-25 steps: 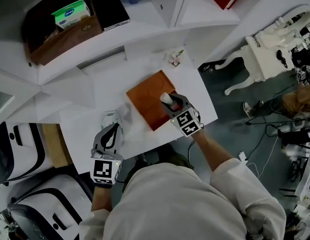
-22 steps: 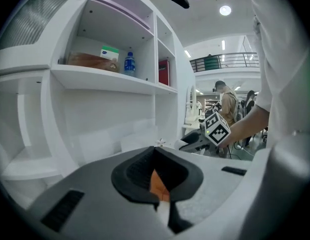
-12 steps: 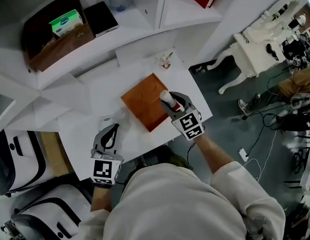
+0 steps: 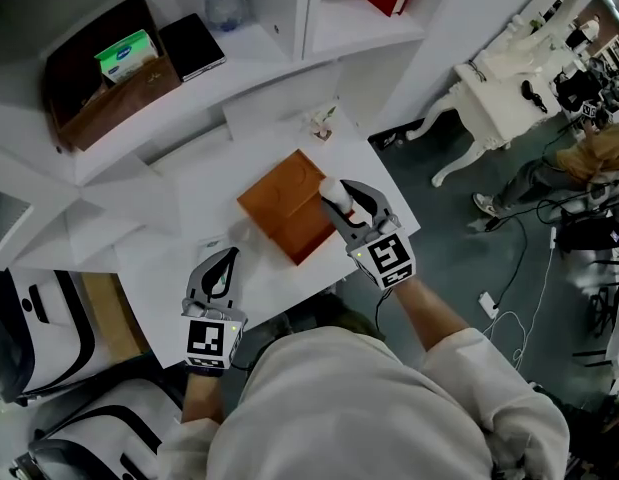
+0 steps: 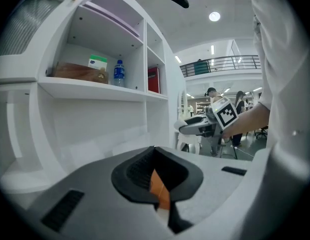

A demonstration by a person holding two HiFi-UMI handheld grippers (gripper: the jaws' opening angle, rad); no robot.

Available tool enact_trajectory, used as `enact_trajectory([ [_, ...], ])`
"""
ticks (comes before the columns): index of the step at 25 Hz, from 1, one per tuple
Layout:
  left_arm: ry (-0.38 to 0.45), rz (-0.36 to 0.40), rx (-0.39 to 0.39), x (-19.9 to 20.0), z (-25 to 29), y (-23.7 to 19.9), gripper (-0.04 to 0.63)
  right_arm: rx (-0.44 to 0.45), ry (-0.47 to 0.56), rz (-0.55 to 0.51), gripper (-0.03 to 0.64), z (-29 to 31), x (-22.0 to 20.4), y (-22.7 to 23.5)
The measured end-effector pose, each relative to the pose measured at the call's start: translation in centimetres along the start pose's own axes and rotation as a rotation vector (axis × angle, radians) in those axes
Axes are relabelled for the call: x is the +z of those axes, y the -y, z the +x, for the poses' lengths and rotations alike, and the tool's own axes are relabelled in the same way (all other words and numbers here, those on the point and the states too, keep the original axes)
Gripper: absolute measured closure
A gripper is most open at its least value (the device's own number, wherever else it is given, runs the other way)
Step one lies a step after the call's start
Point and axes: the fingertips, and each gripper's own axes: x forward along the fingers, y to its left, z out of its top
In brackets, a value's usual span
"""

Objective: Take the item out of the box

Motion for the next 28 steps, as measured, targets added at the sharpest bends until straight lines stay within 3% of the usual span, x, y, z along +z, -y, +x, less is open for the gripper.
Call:
enact_trajectory([
  [16, 0.025, 0.025, -0.045, 1.1, 0.1, 0.4, 0.591, -0.088, 0.198, 0.013, 0.443, -4.1, 7.0, 0.7],
  [28, 0.033, 0.032, -0.059, 1.4, -0.1, 0.3, 0.591, -0.126, 0.250, 0.042, 0.446, -5.4, 8.7, 0.7],
])
